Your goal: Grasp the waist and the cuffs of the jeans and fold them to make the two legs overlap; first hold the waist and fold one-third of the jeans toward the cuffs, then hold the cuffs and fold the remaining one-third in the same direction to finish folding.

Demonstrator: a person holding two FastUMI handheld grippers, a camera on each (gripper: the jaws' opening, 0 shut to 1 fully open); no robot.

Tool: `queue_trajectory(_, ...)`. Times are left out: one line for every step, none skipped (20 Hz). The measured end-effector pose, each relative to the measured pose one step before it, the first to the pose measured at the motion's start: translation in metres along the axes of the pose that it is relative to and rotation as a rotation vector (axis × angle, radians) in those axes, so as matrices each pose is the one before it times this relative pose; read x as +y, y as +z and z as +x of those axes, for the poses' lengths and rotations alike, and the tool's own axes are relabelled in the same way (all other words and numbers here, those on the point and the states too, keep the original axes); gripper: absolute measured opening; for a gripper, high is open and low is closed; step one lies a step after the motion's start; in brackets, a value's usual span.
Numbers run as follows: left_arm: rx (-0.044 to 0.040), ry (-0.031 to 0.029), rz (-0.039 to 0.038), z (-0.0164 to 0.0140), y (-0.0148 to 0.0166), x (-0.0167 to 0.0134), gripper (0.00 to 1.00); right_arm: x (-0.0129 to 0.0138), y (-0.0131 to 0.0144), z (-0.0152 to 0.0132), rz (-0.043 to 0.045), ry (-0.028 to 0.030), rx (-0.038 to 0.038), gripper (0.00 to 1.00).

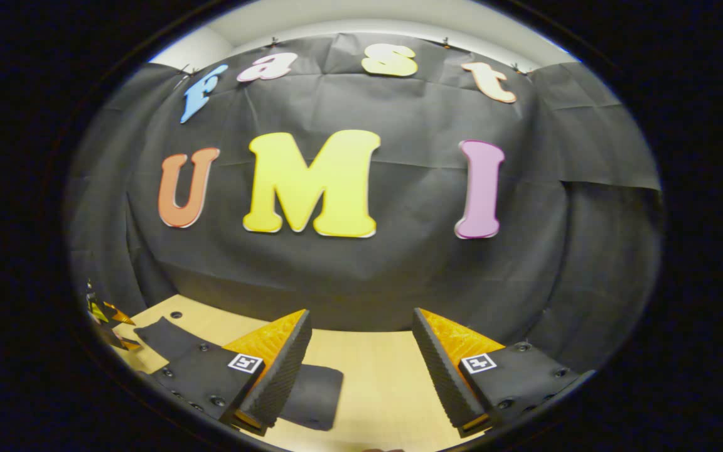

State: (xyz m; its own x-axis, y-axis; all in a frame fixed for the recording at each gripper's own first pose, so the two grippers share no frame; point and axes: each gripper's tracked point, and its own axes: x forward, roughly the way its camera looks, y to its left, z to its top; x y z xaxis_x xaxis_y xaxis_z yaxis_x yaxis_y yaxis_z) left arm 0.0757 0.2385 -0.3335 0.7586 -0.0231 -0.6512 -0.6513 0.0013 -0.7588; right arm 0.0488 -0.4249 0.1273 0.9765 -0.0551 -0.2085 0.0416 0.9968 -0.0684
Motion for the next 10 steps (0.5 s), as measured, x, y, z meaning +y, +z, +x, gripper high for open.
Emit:
queue_trajectory(-0.00875,0.00691,-0.00364,0.00532,0.00374,0.00352,0.99,-0.01609,0.00389,-0.00312,0.00685,-0.02847,-0.00344,0.99)
queue_trajectory(-0.00913,0.00593,-0.00054,0.00559,0.00269,0.00249,0.99,-0.01053,0.00281,-0.00472,0.00465,-0.02146,-0.00256,0.99)
queue_trajectory(-0.00419,0.00496,-0.00535,0.00377,0.00311,0.00123,0.98,-0.00927,0.00324,-0.00237,-0.0007,-0.01781,-0.00116,0.99)
queue_trajectory(0.0025,-0.01449,-0.01663,0.00335,0.00079,-0.00232,0.99,-0.00737,-0.00029,-0.0017,-0.00657,-0.01458,0.00273,0.98)
queue_trajectory(0.00062,-0.00727,-0.01022,0.00292,-0.00006,-0.00484,0.99,-0.00206,0.00013,0.00025,-0.00722,-0.01285,0.00361,0.99)
queue_trajectory(-0.0058,-0.0101,-0.0031,0.00549,0.00161,-0.00275,0.99,-0.00378,-0.001,-0.00007,0.00038,-0.00697,0.00582,0.99)
queue_trajectory(-0.00282,-0.00615,-0.00033,0.00258,0.00112,-0.00123,0.99,-0.00528,-0.00211,-0.00133,0.00467,-0.00571,0.00902,0.99)
queue_trajectory(-0.00001,-0.00624,-0.00361,0.00396,-0.0002,-0.00263,0.99,-0.00489,-0.00383,-0.00139,0.00251,-0.00469,0.00883,0.99)
queue_trajectory(0.00115,-0.01034,-0.0065,0.00416,0.0007,-0.0033,0.98,-0.00274,-0.00186,-0.00142,-0.00029,-0.00416,0.0085,0.98)
queue_trajectory(-0.00143,-0.01493,-0.00965,0.00334,0.00296,-0.00204,0.99,-0.00088,-0.00249,0.00046,-0.0004,-0.00089,0.00665,0.99)
